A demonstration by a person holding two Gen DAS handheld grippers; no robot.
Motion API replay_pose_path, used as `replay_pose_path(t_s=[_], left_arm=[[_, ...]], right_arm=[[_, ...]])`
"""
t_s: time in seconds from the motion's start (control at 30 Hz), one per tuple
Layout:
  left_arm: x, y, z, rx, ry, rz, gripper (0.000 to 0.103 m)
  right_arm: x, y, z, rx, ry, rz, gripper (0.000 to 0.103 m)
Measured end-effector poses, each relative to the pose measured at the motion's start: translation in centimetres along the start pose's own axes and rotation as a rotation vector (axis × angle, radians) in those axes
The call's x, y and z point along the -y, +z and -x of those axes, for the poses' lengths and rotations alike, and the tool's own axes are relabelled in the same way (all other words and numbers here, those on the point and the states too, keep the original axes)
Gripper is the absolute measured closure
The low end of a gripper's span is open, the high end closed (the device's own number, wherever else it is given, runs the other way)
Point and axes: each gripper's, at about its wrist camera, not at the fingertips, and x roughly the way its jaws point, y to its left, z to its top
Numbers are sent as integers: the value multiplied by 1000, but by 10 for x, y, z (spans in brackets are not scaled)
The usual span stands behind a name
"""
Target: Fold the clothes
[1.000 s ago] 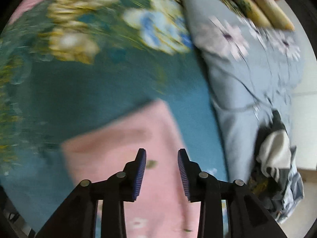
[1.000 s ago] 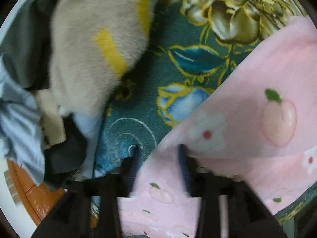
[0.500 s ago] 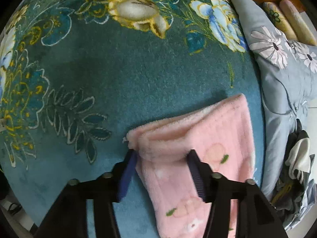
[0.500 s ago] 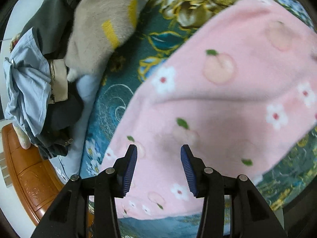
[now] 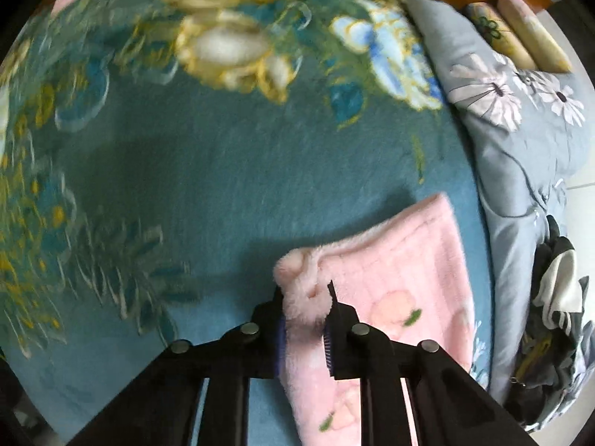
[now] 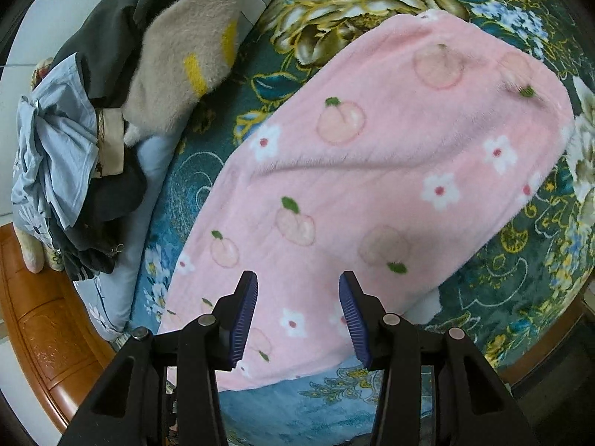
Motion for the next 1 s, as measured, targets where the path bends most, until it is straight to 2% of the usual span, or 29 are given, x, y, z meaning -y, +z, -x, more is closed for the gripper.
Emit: replay_pose_path(t_s=[0.13, 0.27, 0.43, 0.5, 0.6, 0.83, 0.9, 1.0], left_arm=[[-3, 11, 2, -23, 24, -12, 87], [24, 1, 12, 3, 53, -141, 87], [67, -39, 83, 93, -65, -310, 87], [98, -54, 94, 106, -110, -399, 87], [147, -91, 105, 79, -196, -528, 87], [245, -216, 111, -98, -351, -729, 87], [266, -260, 119, -121, -382, -783, 87], [292, -327, 121, -156, -382, -851, 87]], right_arm=[[1, -4, 3, -5, 15, 7, 56], [14, -10, 8, -1, 1, -7, 56], [43, -20, 21, 20, 19, -74, 56], [52, -23, 26, 28, 30, -91, 56], [64, -29, 34, 41, 57, -126, 56], [85, -29, 37, 39, 156, -171, 56], [95, -24, 37, 32, 182, -178, 56], [111, -13, 35, 17, 199, -174, 56]])
